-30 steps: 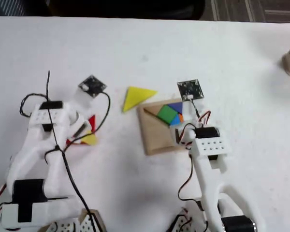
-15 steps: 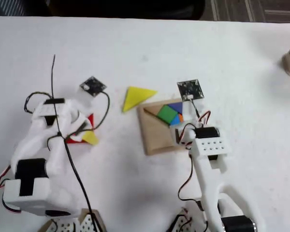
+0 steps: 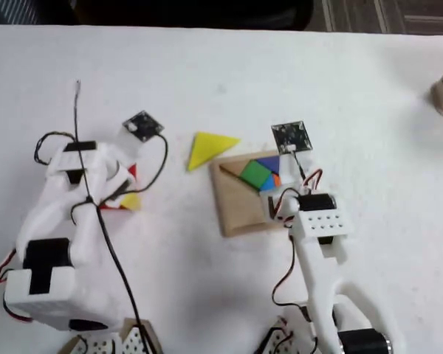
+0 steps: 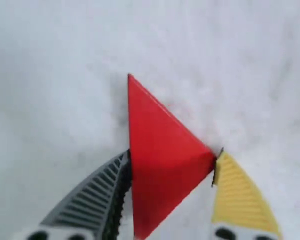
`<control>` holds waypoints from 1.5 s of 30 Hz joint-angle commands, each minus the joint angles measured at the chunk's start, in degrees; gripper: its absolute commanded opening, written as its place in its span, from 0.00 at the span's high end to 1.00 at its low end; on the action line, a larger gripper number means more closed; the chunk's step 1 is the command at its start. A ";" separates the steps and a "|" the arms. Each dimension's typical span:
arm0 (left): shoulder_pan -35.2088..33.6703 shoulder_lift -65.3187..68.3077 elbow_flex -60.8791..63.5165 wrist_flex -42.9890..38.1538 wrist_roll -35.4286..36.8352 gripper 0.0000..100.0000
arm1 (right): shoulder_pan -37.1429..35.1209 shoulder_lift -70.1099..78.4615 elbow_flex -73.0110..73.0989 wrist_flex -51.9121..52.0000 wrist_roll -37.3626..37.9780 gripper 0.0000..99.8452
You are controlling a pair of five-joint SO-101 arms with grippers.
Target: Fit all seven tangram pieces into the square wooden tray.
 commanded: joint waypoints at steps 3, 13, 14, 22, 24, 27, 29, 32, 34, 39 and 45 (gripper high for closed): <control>0.13 1.36 -1.23 0.09 -0.53 0.96 | 0.48 -2.51 -0.79 -1.01 0.62 0.98; 0.31 1.10 -2.11 -0.09 5.36 0.96 | 0.48 -2.51 -0.79 -1.01 0.62 0.98; 0.22 0.66 -2.99 0.09 5.36 0.94 | 0.48 -2.51 -0.79 -1.01 0.62 0.98; 0.04 -13.05 -2.99 9.23 5.19 0.69 | 0.48 -2.51 -0.79 -1.01 0.62 0.98; 1.19 -15.43 -1.58 10.29 2.02 0.70 | 0.48 -2.51 -0.88 -1.01 0.62 0.98; 2.24 -15.25 0.26 9.76 -2.99 0.71 | 0.48 -2.51 -0.88 -1.01 0.62 0.98; 2.24 -14.02 0.26 9.49 -5.54 0.71 | 0.48 -2.51 -0.88 -1.01 0.62 0.98; 1.80 -11.56 0.70 5.71 -10.37 0.71 | 0.48 -2.51 -0.88 -1.01 0.62 0.98; 1.01 -9.63 0.79 2.99 -12.40 0.71 | 0.48 -2.51 -0.88 -1.01 0.62 0.98; 0.84 -4.26 0.26 -1.58 -12.48 0.71 | 0.48 -2.42 -0.88 -1.01 0.62 0.98; -1.36 4.26 -5.80 -4.66 -12.40 0.71 | 0.48 -2.33 -0.88 -1.01 0.62 0.98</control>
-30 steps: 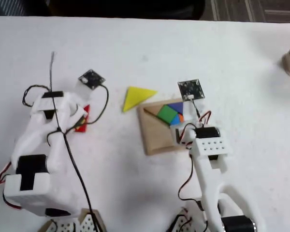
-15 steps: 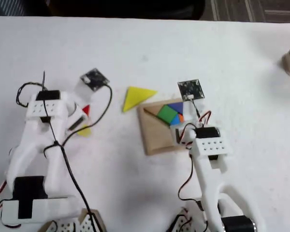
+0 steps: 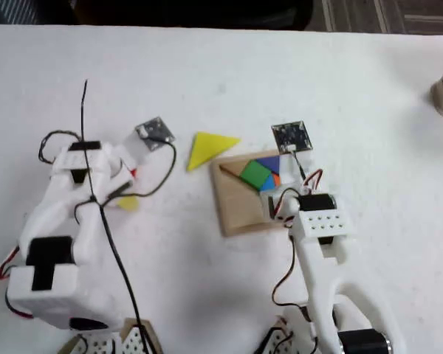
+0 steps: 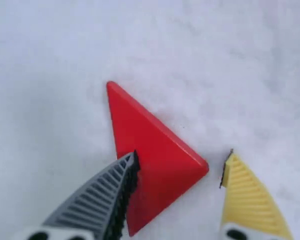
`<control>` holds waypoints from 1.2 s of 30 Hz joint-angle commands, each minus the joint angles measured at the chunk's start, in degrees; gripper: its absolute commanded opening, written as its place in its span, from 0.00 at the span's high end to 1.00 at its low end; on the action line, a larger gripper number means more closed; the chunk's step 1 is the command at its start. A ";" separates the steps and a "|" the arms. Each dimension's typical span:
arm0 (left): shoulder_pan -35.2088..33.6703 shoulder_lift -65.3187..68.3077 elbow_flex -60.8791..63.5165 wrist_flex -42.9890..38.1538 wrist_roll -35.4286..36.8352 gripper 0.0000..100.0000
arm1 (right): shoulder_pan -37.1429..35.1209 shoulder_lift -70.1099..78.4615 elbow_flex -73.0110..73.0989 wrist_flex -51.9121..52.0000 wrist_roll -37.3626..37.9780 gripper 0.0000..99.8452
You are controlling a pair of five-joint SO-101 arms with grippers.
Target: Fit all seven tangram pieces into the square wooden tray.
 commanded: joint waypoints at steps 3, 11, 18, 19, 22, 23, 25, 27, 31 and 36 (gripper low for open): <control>-3.21 6.29 -9.49 1.76 -0.88 0.71 | 0.48 -2.24 -0.88 -1.01 0.62 0.98; -3.91 8.04 -12.40 4.84 -0.97 0.71 | 0.48 -2.24 -0.88 -1.01 0.62 0.98; -6.81 8.22 -12.92 4.48 -0.53 0.71 | 0.48 -2.42 -0.88 -1.01 0.62 0.98; -7.34 8.04 -12.92 4.48 -0.53 0.71 | 0.48 -2.42 -0.88 -1.01 0.62 0.98; -7.60 7.87 -12.92 4.48 -0.53 0.74 | 0.48 -2.42 -0.88 -1.01 0.62 0.98; -7.52 8.04 -12.92 4.48 -0.97 0.77 | 0.48 -2.42 -0.88 -1.01 0.62 0.98; -7.25 8.31 -12.84 3.78 -1.32 0.83 | 0.48 -2.42 -0.88 -1.01 0.62 0.98; -7.16 8.31 -12.48 1.76 -2.73 0.85 | 0.48 -2.42 -0.88 -1.01 0.62 0.98; -7.60 8.31 -12.40 -0.44 -2.55 0.85 | 0.48 -2.42 -0.88 -1.01 0.62 0.98; -8.22 8.31 -12.57 -0.35 -2.55 0.86 | 0.48 -2.42 -0.88 -1.01 0.62 0.98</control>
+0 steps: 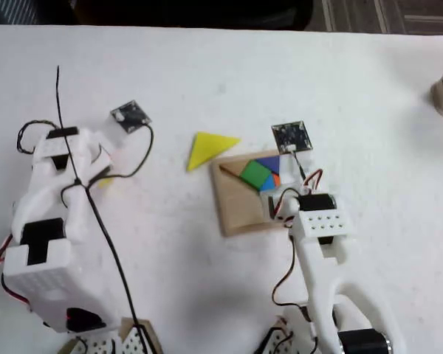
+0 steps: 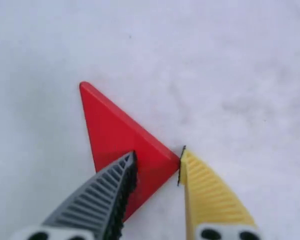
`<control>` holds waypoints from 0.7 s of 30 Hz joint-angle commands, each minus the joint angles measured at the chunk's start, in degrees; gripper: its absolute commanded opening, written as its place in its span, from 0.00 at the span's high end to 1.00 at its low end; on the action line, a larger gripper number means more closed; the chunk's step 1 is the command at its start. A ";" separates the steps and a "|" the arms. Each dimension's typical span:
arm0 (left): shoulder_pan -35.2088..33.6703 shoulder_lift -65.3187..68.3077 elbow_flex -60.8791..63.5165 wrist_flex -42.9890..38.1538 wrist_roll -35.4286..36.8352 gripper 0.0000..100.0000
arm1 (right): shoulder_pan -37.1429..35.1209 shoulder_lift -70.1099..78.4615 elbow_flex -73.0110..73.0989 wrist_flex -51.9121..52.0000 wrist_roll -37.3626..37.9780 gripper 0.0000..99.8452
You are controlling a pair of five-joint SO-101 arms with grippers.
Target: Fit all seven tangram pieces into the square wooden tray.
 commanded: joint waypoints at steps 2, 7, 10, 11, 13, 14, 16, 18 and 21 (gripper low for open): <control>-1.45 -0.04 -1.76 -1.58 -0.62 0.91 | 0.48 -2.42 -0.88 -1.01 0.62 0.98; -1.54 -0.84 -2.29 -5.27 0.00 0.94 | 0.48 -2.42 -0.88 -1.01 0.62 0.98; -3.38 -1.80 -5.19 -5.89 6.77 0.91 | 0.48 -2.42 -0.88 -1.01 0.62 0.98; -3.91 -1.98 -6.51 -5.80 9.32 0.88 | 0.48 -2.33 -0.88 -1.01 0.62 0.98; -5.49 -1.54 -8.53 -5.63 13.27 0.80 | 0.48 -2.24 -0.88 -1.01 0.62 0.98; -6.02 -1.45 -9.05 -5.63 14.68 0.76 | 0.48 -2.24 -0.88 -1.01 0.62 0.98; -6.81 -1.45 -9.23 -5.63 16.44 0.69 | 0.40 -2.15 -0.88 -1.01 1.58 0.98; -6.99 -1.36 -8.53 -5.54 16.35 0.69 | 0.22 -2.07 -0.88 -1.01 2.99 0.98; -6.99 -0.13 -8.00 -5.89 16.35 0.69 | 0.04 -2.07 -0.79 -1.01 3.08 0.98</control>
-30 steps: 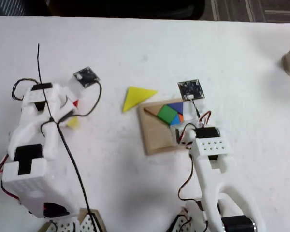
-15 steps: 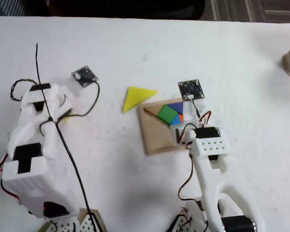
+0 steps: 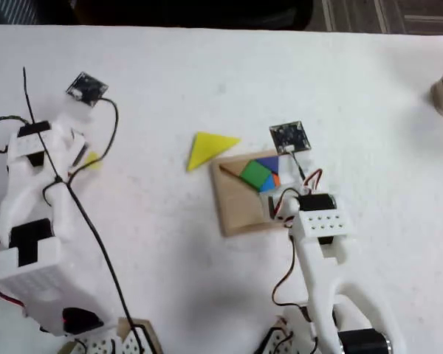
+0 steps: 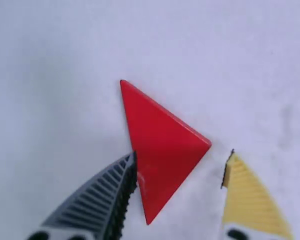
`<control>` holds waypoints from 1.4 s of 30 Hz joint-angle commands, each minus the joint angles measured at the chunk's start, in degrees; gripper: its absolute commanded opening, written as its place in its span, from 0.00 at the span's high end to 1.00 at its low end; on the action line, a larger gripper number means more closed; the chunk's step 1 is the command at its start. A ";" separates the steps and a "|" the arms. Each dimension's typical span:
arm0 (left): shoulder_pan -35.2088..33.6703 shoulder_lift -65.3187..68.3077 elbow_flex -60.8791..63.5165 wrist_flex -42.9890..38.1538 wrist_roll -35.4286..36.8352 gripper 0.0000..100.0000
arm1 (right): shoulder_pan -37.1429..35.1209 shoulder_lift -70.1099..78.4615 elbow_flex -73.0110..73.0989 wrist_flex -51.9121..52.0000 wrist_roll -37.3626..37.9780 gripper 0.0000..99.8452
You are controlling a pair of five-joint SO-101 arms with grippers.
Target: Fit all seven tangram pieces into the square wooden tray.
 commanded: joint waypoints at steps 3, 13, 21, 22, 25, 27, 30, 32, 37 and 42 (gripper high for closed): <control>-0.57 4.62 -5.98 -1.41 -0.09 0.69 | 0.04 -1.98 -0.70 -1.01 1.14 0.98; -2.68 22.46 -28.48 7.03 -0.53 0.69 | 0.04 -1.98 -0.62 -1.01 1.32 0.98; -2.86 29.93 -35.69 13.63 -1.05 0.69 | 0.04 -1.98 -0.62 -1.01 1.32 0.98; -3.30 30.02 -35.60 13.89 -1.05 0.69 | 0.04 -1.98 -0.62 -1.01 1.32 0.98; -5.23 30.02 -35.78 14.95 -1.05 0.69 | 0.04 -1.98 -0.62 -1.01 1.41 0.98; -6.81 28.97 -36.22 15.12 -0.79 0.67 | 0.04 -1.98 -0.62 -1.01 1.41 0.98; -8.40 25.54 -36.75 19.25 -0.53 0.62 | -0.04 -1.98 -0.62 -1.01 1.41 0.98; -8.48 23.60 -36.66 22.15 -0.53 0.60 | -0.04 -1.98 -0.70 -1.10 1.41 0.98; -8.13 25.45 -36.31 21.89 -0.97 0.62 | -0.04 -1.98 -0.70 -1.10 1.41 0.98; -7.43 31.34 -40.62 19.87 -0.62 0.62 | -0.04 -1.98 -0.62 -1.10 1.41 0.98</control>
